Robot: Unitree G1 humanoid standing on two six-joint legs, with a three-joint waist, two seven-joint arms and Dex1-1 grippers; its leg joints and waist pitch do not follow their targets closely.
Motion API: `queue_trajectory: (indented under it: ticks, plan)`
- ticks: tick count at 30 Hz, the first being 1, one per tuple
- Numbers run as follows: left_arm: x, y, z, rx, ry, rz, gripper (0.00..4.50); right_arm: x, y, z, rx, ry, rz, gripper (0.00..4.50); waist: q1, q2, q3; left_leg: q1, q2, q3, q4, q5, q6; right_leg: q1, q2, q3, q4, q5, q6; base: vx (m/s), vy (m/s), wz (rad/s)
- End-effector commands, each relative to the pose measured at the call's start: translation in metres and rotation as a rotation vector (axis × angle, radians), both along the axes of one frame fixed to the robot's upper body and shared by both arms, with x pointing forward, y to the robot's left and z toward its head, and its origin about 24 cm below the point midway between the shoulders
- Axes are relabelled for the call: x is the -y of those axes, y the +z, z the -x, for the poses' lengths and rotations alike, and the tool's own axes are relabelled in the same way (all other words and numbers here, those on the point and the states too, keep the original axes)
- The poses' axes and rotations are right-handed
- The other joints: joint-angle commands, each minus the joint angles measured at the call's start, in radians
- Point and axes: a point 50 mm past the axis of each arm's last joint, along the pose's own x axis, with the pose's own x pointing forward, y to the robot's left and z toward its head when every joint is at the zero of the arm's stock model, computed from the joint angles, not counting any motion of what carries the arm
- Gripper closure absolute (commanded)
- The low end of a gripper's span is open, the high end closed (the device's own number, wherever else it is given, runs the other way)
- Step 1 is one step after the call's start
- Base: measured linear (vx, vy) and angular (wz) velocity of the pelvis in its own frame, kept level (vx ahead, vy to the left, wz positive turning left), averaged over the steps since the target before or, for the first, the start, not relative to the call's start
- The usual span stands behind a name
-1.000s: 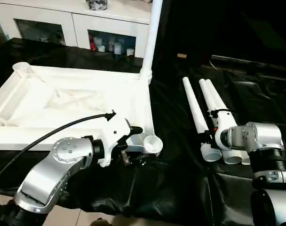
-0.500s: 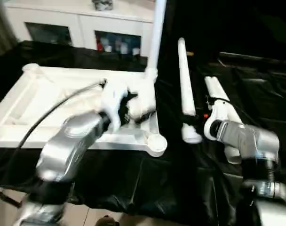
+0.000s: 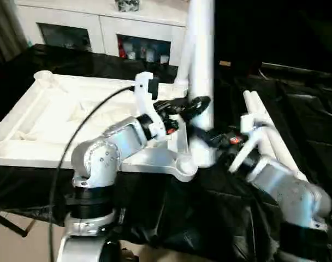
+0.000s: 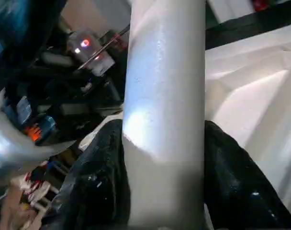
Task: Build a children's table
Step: Pick table leg
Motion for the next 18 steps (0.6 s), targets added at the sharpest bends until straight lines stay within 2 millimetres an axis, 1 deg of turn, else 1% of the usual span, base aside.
queue_trajectory:
  ticks: [1,2,3,4,5,6,7,8,9,10,11,14,15,16,18]
  plan:
    - [0.0032,0.0116,0.0029,0.026,-0.026,0.013,0.00,-0.0023,0.0059,0.0034,0.033,0.029,0.016,2.59,0.003,0.001,-0.062,0.007,0.044,-0.015,-0.074,-0.165,-0.033,0.042,-0.088,0.056,-0.103,-0.213,-0.080,0.000,0.000,0.00]
    - [0.0036,0.0108,0.0033,0.024,-0.028,0.004,0.00,-0.0033,0.0067,0.0040,0.038,0.037,0.017,2.59,0.003,0.001,-0.063,0.007,0.045,-0.016,-0.075,-0.161,-0.034,0.044,-0.088,0.056,-0.102,-0.203,-0.081,0.000,0.000,0.00]
    - [0.0043,0.0099,0.0040,0.020,-0.030,-0.003,0.00,-0.0045,0.0077,0.0049,0.045,0.049,0.025,2.60,0.002,-0.002,-0.063,0.007,0.045,-0.015,-0.074,-0.155,-0.033,0.044,-0.087,0.056,-0.101,-0.188,-0.081,0.000,0.000,0.00]
    - [0.0048,0.0095,0.0045,0.017,-0.030,-0.004,0.00,-0.0058,0.0089,0.0059,0.052,0.064,0.034,2.60,0.002,-0.001,-0.063,0.006,0.045,-0.016,-0.074,-0.147,-0.032,0.044,-0.087,0.056,-0.099,-0.171,-0.081,0.000,0.000,0.00]
    - [0.0050,0.0097,0.0050,0.013,-0.031,-0.003,0.27,-0.0065,0.0096,0.0067,0.057,0.074,0.040,2.60,0.003,-0.001,-0.064,0.007,0.045,-0.015,-0.073,-0.146,-0.030,0.044,-0.087,0.056,-0.100,-0.167,-0.081,0.000,0.000,0.00]
    - [0.0050,0.0103,0.0050,0.009,-0.021,0.005,0.27,-0.0071,0.0105,0.0073,0.062,0.080,0.045,2.60,0.002,-0.004,-0.065,0.007,0.046,-0.015,-0.073,-0.139,-0.030,0.046,-0.087,0.056,-0.098,-0.148,-0.085,0.000,0.000,0.00]
    - [0.0048,0.0109,0.0050,0.005,-0.013,0.010,0.34,-0.0075,0.0110,0.0076,0.066,0.083,0.047,2.60,0.003,-0.002,-0.066,0.005,0.046,-0.015,-0.072,-0.129,-0.029,0.047,-0.088,0.055,-0.095,-0.125,-0.092,0.000,0.000,0.00]
    - [0.0045,0.0118,0.0053,0.006,-0.011,0.016,0.40,-0.0077,0.0115,0.0079,0.069,0.089,0.050,2.60,0.002,-0.003,-0.065,0.004,0.045,-0.015,-0.072,-0.127,-0.026,0.047,-0.087,0.055,-0.096,-0.118,-0.093,0.000,0.000,0.00]
    - [0.0040,0.0131,0.0058,0.008,-0.008,0.022,0.55,-0.0078,0.0121,0.0082,0.072,0.095,0.057,2.60,0.003,-0.004,-0.065,0.004,0.044,-0.014,-0.071,-0.122,-0.023,0.048,-0.088,0.055,-0.096,-0.118,-0.092,0.000,0.000,0.00]
    - [0.0035,0.0137,0.0060,0.009,-0.003,0.022,0.55,-0.0078,0.0125,0.0085,0.075,0.099,0.062,2.60,0.002,-0.010,-0.065,0.004,0.045,-0.014,-0.071,-0.118,-0.022,0.049,-0.087,0.054,-0.096,-0.116,-0.092,0.000,0.000,0.00]
    - [0.0025,0.0137,0.0059,0.011,0.007,0.018,0.79,-0.0080,0.0129,0.0086,0.077,0.104,0.068,2.60,0.003,-0.008,-0.066,0.004,0.045,-0.014,-0.070,-0.111,-0.021,0.049,-0.087,0.054,-0.094,-0.112,-0.091,0.000,0.000,0.00]
    - [-0.0001,0.0136,0.0044,0.008,0.041,0.017,0.85,-0.0091,0.0130,0.0084,0.081,0.111,0.089,2.60,0.002,-0.007,-0.066,0.003,0.045,-0.013,-0.070,-0.102,-0.018,0.049,-0.087,0.054,-0.095,-0.100,-0.088,0.000,0.000,0.00]
    - [-0.0001,0.0136,0.0044,0.008,0.041,0.017,1.08,-0.0091,0.0130,0.0084,0.081,0.111,0.089,2.60,0.001,-0.008,-0.066,0.003,0.045,-0.014,-0.070,-0.097,-0.017,0.050,-0.087,0.053,-0.095,-0.094,-0.089,0.000,0.000,0.00]
    - [-0.0013,0.0138,0.0025,-0.002,0.065,0.020,1.21,-0.0100,0.0132,0.0082,0.083,0.114,0.096,2.60,0.001,-0.007,-0.067,0.004,0.046,-0.014,-0.070,-0.095,-0.017,0.049,-0.087,0.053,-0.094,-0.091,-0.090,0.000,0.000,0.00]
    - [-0.0022,0.0140,0.0012,-0.008,0.080,0.025,1.27,-0.0108,0.0135,0.0083,0.085,0.117,0.098,2.60,-0.001,-0.008,-0.066,0.003,0.046,-0.013,-0.070,-0.098,-0.017,0.050,-0.087,0.053,-0.095,-0.085,-0.094,0.000,0.000,0.00]
